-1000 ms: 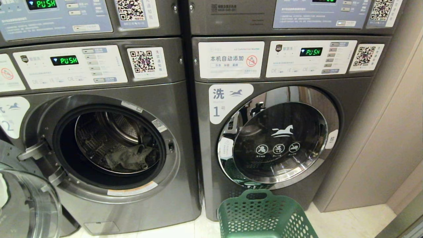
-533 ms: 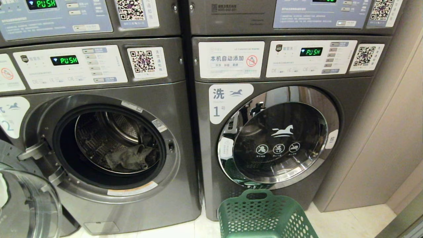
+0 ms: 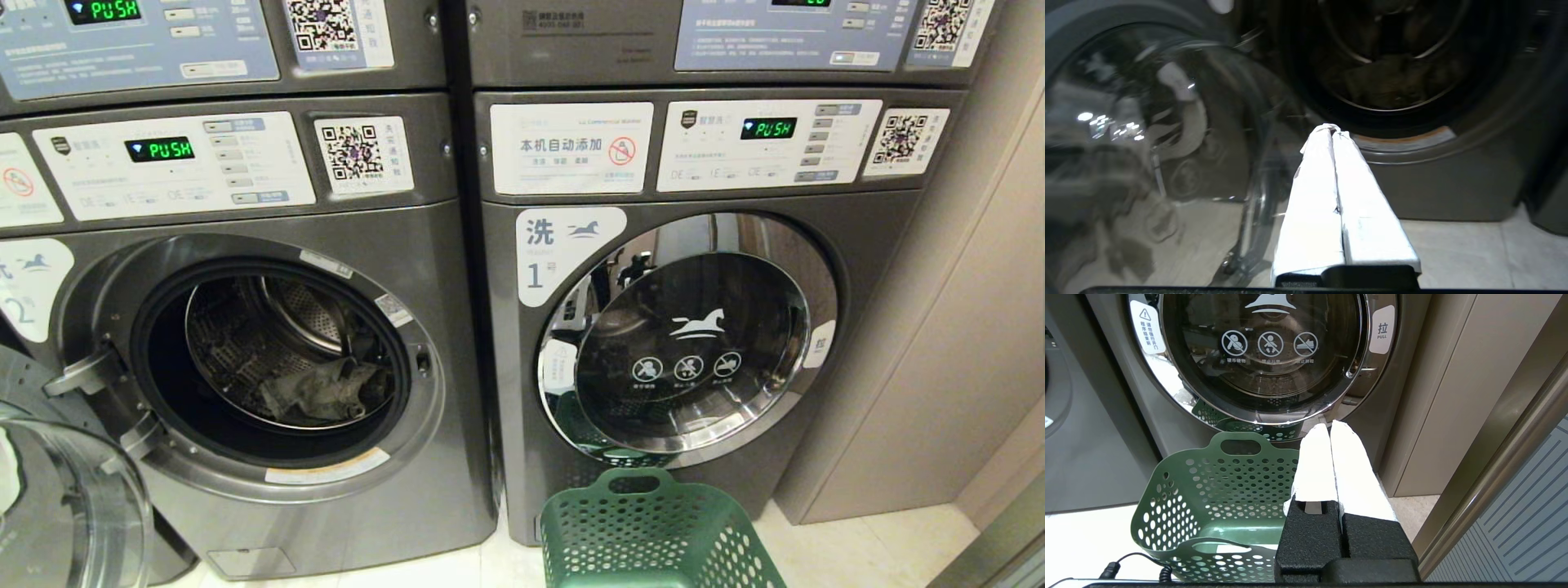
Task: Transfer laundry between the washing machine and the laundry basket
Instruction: Pick a cloth and place it into the basket
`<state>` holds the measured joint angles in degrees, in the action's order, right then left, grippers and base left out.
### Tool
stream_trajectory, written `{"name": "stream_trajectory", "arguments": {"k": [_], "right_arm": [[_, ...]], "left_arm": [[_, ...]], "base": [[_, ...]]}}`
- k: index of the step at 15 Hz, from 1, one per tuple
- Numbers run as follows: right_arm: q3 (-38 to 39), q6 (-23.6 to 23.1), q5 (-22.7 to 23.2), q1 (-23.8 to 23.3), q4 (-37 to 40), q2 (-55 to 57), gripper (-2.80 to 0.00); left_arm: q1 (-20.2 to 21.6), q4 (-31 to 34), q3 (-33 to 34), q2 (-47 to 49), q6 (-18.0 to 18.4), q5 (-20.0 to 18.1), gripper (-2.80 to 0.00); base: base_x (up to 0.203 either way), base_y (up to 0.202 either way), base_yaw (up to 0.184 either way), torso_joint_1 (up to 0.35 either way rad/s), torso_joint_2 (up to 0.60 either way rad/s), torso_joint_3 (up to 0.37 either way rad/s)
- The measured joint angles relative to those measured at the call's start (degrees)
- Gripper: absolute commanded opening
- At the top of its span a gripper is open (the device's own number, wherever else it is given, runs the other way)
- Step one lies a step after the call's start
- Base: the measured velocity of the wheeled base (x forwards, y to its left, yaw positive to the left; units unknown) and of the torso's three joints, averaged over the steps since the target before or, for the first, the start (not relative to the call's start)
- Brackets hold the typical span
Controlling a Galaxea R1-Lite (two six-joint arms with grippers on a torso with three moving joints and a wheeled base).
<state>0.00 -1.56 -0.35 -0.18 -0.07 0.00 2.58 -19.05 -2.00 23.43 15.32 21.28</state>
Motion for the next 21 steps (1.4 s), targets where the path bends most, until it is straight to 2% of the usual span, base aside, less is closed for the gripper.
{"name": "stream_trajectory", "arguments": {"k": [4,5,9,11,12,14,15,17,21], "right_arm": [[0.0,0.0,0.0,0.0,0.0,0.0,-2.8],[0.0,0.0,0.0,0.0,0.0,0.0,-2.8],[0.0,0.0,0.0,0.0,0.0,0.0,-2.8],[0.0,0.0,0.0,0.0,0.0,0.0,-2.8],[0.0,0.0,0.0,0.0,0.0,0.0,-2.8],[0.0,0.1,0.0,0.0,0.0,0.0,-2.8],[0.0,0.2,0.0,0.0,0.0,0.0,-2.8],[0.0,0.9,0.0,0.0,0.0,0.0,-2.8],[0.0,1.6,-0.1,0.0,-0.1,0.0,-2.8]], "left_arm": [[-2.4,20.1,-0.9,-14.3,1.7,-14.1,-2.8],[-2.5,23.1,-1.4,-16.8,2.2,-16.3,-2.8],[-2.7,23.2,-1.4,-21.5,2.4,-18.3,-2.8],[-2.7,18.0,0.7,-22.7,2.5,-21.9,-2.8],[-2.8,14.5,1.3,-23.0,1.0,-23.6,-2.8],[-2.8,14.2,1.7,-23.3,-5.2,-24.2,-2.8],[-2.7,17.2,1.9,-23.3,-8.6,-23.2,-2.8],[-2.6,19.2,1.9,-23.3,-14.2,-21.3,-2.8],[-2.6,19.2,2.0,-23.3,-14.7,-21.2,-2.8]], "base": [[0.0,0.0,0.0,0.0,0.0,0.0],[0.0,0.0,0.0,0.0,0.0,0.0],[0.0,0.0,0.0,0.0,0.0,0.0],[0.0,0.0,0.0,0.0,0.0,0.0],[0.0,0.0,0.0,0.0,0.0,0.0],[0.0,0.0,0.0,0.0,0.0,0.0],[0.0,0.0,0.0,0.0,0.0,0.0],[0.0,0.0,0.0,0.0,0.0,0.0],[0.0,0.0,0.0,0.0,0.0,0.0]]}}
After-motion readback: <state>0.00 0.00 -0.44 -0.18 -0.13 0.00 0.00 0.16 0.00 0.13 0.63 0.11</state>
